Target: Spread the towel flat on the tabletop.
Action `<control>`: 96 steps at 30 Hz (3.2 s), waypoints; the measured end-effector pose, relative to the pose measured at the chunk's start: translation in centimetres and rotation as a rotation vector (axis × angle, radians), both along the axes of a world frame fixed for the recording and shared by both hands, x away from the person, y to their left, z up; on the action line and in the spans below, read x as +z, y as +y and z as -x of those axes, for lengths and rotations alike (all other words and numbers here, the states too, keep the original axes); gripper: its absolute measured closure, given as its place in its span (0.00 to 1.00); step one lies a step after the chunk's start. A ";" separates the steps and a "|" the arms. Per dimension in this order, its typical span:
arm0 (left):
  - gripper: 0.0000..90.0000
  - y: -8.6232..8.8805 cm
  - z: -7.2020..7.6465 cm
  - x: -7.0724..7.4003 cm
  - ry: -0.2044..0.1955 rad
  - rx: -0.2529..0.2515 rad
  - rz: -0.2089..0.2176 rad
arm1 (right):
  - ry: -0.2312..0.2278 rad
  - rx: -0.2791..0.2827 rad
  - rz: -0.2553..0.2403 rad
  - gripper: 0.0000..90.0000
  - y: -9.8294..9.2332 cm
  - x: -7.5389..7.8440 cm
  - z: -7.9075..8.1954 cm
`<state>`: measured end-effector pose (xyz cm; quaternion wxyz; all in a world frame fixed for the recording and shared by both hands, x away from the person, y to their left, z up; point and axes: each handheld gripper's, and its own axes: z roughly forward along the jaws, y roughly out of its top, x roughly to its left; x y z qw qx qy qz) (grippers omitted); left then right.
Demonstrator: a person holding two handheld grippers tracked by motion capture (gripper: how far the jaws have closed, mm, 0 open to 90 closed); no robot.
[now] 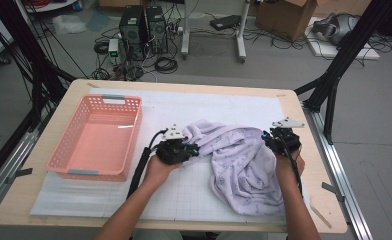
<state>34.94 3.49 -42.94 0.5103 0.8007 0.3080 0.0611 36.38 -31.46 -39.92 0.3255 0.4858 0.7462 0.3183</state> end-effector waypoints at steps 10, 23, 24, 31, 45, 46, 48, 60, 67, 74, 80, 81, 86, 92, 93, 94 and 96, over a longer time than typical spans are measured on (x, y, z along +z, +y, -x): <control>0.56 -6.5 1.5 -1.7 0.084 -0.096 -0.128 | 0.002 0.089 -0.031 0.73 0.0 -0.2 2.5; 0.90 -8.8 3.5 -1.8 0.065 -0.085 -0.117 | 0.054 0.135 -0.073 0.56 1.0 -1.4 2.5; 0.90 -8.2 3.5 -1.7 0.070 -0.078 -0.112 | 0.058 0.135 -0.074 0.56 1.0 -1.3 2.5; 0.90 -1.3 4.4 -1.4 0.088 0.033 -0.065 | 0.070 0.157 -0.080 0.56 1.1 -1.4 2.6; 0.82 5.7 7.8 -0.9 0.031 0.114 -0.060 | 0.228 0.349 -0.072 0.59 7.4 -4.1 1.4; 0.75 5.7 7.6 -1.0 0.025 0.119 -0.057 | 0.221 0.345 -0.055 0.71 7.4 -4.0 1.4; 0.62 5.7 7.2 -1.1 0.004 0.127 -0.031 | 0.252 0.372 -0.058 0.92 6.7 -3.9 1.4; 0.48 6.5 4.3 -0.7 -0.126 0.205 0.085 | 0.215 0.253 0.062 0.95 -0.1 -2.9 6.0; 0.48 6.5 4.2 -0.9 -0.144 0.205 0.064 | 0.117 0.293 -0.028 0.64 0.9 -0.8 5.7; 0.48 6.6 4.5 -0.9 -0.144 0.199 0.060 | 0.071 0.460 -0.030 0.55 7.0 0.9 1.5; 0.48 6.9 4.6 -1.0 -0.141 0.200 0.058 | 0.101 0.593 -0.022 0.56 11.0 1.4 -1.8; 0.48 7.0 4.6 -1.0 -0.138 0.200 0.060 | 0.121 0.615 -0.032 0.56 11.5 1.4 -2.2; 0.48 7.2 4.6 -1.0 -0.135 0.206 0.066 | 0.175 0.731 -0.010 0.63 14.5 0.7 -3.3; 0.48 7.6 4.6 -1.1 -0.132 0.218 0.066 | 0.159 0.680 0.013 0.92 13.8 1.1 -3.6; 0.48 7.6 4.6 -1.1 -0.130 0.218 0.066 | 0.142 0.644 0.004 0.91 13.1 1.5 -3.6; 0.48 7.6 4.6 -1.2 -0.132 0.220 0.065 | 0.122 0.607 -0.010 0.91 12.3 1.9 -3.5; 0.48 7.6 4.6 -1.2 -0.130 0.219 0.066 | 0.098 0.528 -0.019 0.89 10.5 2.4 -3.5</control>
